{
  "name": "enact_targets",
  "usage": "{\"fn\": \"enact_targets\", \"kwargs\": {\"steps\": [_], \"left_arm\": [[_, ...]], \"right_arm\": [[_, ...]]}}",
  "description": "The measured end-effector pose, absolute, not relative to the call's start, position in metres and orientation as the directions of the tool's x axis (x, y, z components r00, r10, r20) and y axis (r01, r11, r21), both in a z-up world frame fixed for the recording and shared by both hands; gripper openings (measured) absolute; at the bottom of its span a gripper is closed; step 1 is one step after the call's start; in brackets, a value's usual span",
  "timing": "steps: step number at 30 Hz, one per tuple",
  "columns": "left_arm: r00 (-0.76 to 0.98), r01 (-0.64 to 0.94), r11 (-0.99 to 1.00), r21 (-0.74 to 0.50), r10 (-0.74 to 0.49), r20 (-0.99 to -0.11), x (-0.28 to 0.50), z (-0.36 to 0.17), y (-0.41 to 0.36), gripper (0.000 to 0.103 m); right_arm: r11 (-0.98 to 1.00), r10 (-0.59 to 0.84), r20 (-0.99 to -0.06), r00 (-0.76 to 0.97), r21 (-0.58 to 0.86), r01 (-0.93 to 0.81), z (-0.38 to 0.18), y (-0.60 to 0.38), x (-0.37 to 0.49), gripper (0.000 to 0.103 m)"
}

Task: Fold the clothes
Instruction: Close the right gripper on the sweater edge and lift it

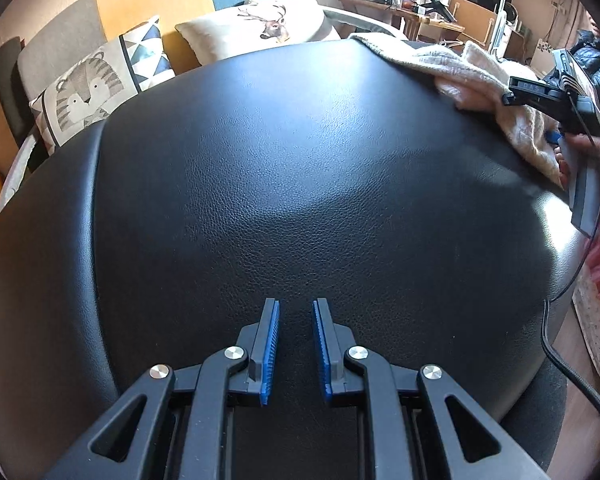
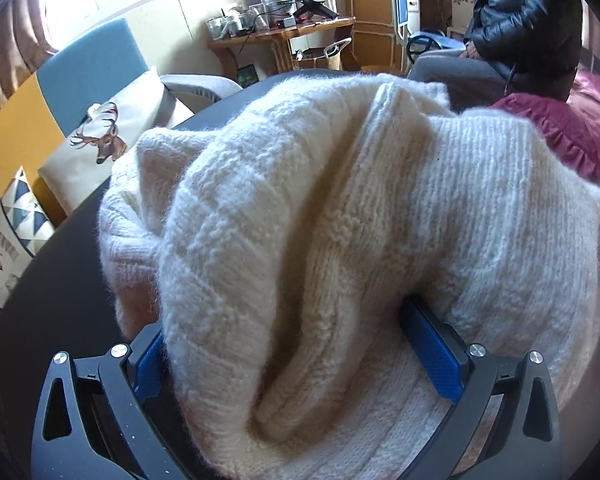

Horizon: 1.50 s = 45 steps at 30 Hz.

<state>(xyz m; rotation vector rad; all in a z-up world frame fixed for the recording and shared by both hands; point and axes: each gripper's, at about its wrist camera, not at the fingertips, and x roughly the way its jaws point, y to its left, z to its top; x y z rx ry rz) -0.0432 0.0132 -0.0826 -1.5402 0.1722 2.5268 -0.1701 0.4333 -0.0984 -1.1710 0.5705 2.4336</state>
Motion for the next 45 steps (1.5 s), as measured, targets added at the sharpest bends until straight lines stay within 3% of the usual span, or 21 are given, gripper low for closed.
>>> {"fn": "enact_targets", "kwargs": {"steps": [5, 8, 9, 10, 14, 25, 33, 37, 45], "left_arm": [[-0.450, -0.214, -0.977, 0.005, 0.094, -0.888, -0.040, -0.082, 0.014, 0.017], [-0.451, -0.217, -0.976, 0.007, 0.094, -0.887, -0.036, -0.081, 0.016, 0.017], [-0.452, -0.219, -0.976, 0.008, 0.094, -0.887, -0.036, -0.081, 0.016, 0.017], [-0.452, -0.222, -0.975, 0.008, 0.095, -0.887, -0.035, -0.081, 0.016, 0.017], [-0.456, -0.227, -0.974, 0.016, 0.092, -0.885, -0.035, -0.078, 0.017, 0.017], [-0.454, -0.210, -0.978, 0.007, 0.091, -0.886, -0.034, -0.074, 0.017, 0.017], [-0.458, -0.211, -0.977, -0.014, 0.112, -0.882, -0.039, -0.065, 0.020, 0.017], [-0.474, -0.230, -0.973, -0.024, 0.133, -0.870, -0.041, -0.055, 0.021, 0.017], [-0.484, -0.298, -0.954, 0.010, 0.142, -0.863, -0.051, -0.049, 0.030, 0.017]], "right_arm": [[-0.804, 0.072, -0.797, -0.599, 0.309, -0.507, -0.097, 0.443, -0.163, 0.101], [-0.773, 0.099, -0.782, -0.615, 0.329, -0.543, -0.095, 0.448, -0.153, 0.057], [-0.761, 0.077, -0.774, -0.628, 0.361, -0.538, -0.097, 0.451, -0.150, 0.025], [-0.742, 0.039, -0.766, -0.642, 0.408, -0.532, -0.099, 0.455, -0.147, 0.017], [-0.702, -0.035, -0.731, -0.682, 0.504, -0.504, -0.102, 0.460, -0.140, 0.015], [-0.737, -0.065, -0.617, -0.784, 0.559, -0.379, -0.052, 0.441, -0.115, 0.014], [-0.747, -0.249, -0.509, -0.824, 0.643, -0.172, -0.024, 0.387, -0.083, 0.014], [-0.735, -0.332, -0.502, -0.799, 0.668, -0.115, -0.032, 0.353, -0.078, 0.014], [-0.730, -0.416, -0.573, -0.706, 0.674, -0.116, -0.086, 0.306, -0.071, 0.014]]}}
